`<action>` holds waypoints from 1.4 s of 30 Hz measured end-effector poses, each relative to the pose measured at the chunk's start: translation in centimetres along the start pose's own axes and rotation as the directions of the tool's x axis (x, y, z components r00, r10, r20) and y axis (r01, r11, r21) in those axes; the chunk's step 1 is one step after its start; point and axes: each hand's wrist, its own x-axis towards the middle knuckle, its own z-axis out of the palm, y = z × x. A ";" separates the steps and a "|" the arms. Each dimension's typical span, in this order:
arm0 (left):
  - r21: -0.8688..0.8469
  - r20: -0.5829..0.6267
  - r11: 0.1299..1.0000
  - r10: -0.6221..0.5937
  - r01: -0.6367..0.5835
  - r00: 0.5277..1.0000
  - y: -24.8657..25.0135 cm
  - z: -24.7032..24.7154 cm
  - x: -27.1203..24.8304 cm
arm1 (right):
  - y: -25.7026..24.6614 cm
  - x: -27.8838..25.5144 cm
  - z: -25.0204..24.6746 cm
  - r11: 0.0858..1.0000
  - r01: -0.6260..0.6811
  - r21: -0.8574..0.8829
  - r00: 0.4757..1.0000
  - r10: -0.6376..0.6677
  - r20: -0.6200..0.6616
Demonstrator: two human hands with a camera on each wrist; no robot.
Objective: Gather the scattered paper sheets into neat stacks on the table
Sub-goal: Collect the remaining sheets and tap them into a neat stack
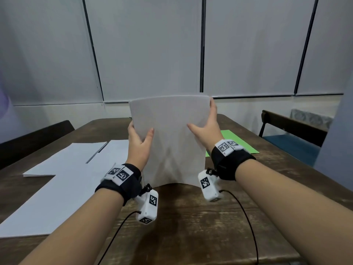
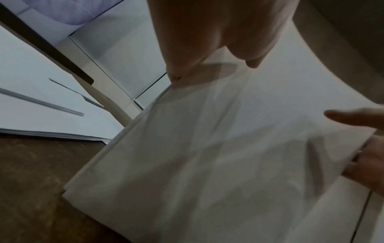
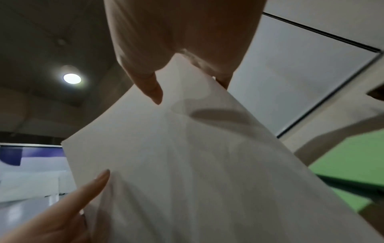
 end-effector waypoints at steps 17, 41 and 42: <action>0.063 0.014 0.991 -0.115 0.114 0.993 0.0 -0.6 0.4 | 0.2 1.5 -1.0 0.991 -0.134 0.030 0.989 0.136 -0.055; 0.241 0.031 0.930 -0.292 0.277 0.956 -4.9 0.9 -3.5 | 8.5 -3.6 2.1 0.873 -0.486 0.042 0.873 0.487 -0.019; 0.233 0.020 0.940 -0.262 0.250 0.965 -4.8 0.9 -3.6 | 8.3 -3.6 2.0 0.891 -0.452 0.044 0.890 0.454 -0.046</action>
